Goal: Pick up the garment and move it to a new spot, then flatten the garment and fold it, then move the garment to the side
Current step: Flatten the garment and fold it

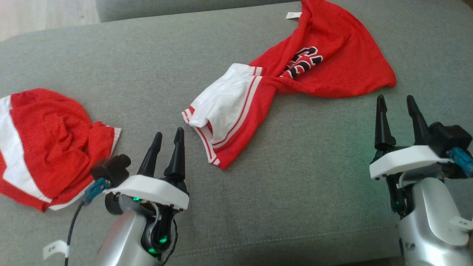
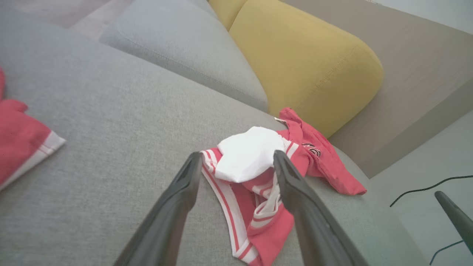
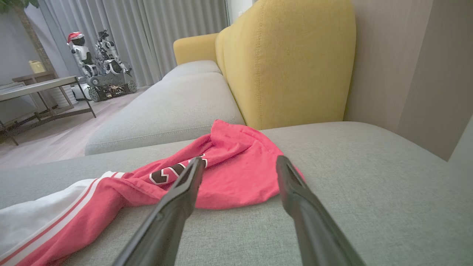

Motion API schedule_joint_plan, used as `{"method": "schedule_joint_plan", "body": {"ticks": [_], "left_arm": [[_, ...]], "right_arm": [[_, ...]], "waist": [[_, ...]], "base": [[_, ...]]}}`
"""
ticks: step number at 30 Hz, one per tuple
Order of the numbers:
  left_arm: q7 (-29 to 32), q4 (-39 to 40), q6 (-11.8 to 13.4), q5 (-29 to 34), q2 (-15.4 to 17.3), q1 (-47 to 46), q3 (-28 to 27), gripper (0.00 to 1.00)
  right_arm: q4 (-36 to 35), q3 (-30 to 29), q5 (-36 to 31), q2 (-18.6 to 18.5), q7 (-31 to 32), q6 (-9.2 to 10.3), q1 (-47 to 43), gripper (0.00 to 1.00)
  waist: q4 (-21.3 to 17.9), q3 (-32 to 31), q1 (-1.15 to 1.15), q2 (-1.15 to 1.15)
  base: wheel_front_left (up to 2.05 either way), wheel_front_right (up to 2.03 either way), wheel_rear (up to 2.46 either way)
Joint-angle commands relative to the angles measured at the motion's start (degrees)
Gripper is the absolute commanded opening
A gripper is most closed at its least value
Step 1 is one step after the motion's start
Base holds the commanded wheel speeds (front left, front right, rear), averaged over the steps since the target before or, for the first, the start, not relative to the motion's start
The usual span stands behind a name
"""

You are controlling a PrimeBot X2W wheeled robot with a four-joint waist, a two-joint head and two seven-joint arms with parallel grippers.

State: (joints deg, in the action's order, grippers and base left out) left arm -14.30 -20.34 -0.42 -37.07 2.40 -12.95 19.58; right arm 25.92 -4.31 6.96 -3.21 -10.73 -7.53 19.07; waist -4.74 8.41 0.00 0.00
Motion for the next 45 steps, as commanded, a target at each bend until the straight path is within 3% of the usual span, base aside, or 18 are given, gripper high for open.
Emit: {"method": "schedule_joint_plan", "body": {"ticks": [1,18,34,35,36,37,38,45], "left_arm": [[-0.70,0.93,0.23,-1.09,0.48,-3.25,-1.35,1.00],[2.52,-13.53,3.62,-12.58,0.48,-13.98,4.11,1.00],[1.12,-17.00,1.60,-16.49,0.48,-17.32,7.29,1.00],[1.04,-17.14,1.51,-16.66,0.48,-17.43,7.45,0.94],[0.96,-17.28,1.41,-16.82,0.48,-17.54,7.57,0.45],[0.89,-17.42,1.31,-16.96,0.48,-17.65,7.69,0.15],[0.80,-17.56,1.21,-17.07,0.48,-17.75,7.79,0.00],[0.17,-17.72,1.15,-16.98,0.48,-17.71,8.81,0.00]], "right_arm": [[-2.66,1.55,0.44,0.33,0.21,0.04,0.32,1.00],[-10.24,1.93,1.34,0.33,2.35,0.04,-1.76,1.00],[-10.13,2.09,1.67,0.33,2.39,0.04,-1.43,1.00],[-10.08,2.10,1.68,0.33,2.38,0.04,-1.39,1.00],[-10.04,2.11,1.68,0.33,2.38,0.04,-1.35,1.00],[-9.99,2.12,1.69,0.33,2.39,0.04,-1.32,1.00],[-9.93,2.12,1.68,0.33,2.40,0.04,-1.30,1.00],[-9.44,1.64,1.40,0.33,2.49,0.04,-1.43,1.00]], "waist": [[-0.72,0.57,0.00,0.00],[-4.32,4.97,0.00,0.00],[-4.62,5.95,0.00,0.00],[-4.64,5.96,0.00,0.00],[-4.65,5.97,0.00,0.00],[-4.65,6.00,0.00,0.00],[-4.63,5.99,0.00,0.00],[-3.98,5.26,0.00,0.00]], "base": [[0.00,0.00,0.00],[0.00,0.00,0.00],[0.00,0.00,0.00],[0.00,0.00,0.00],[0.00,0.00,0.00],[0.00,0.00,0.00],[0.00,0.00,0.00],[0.00,0.00,0.00]]}}
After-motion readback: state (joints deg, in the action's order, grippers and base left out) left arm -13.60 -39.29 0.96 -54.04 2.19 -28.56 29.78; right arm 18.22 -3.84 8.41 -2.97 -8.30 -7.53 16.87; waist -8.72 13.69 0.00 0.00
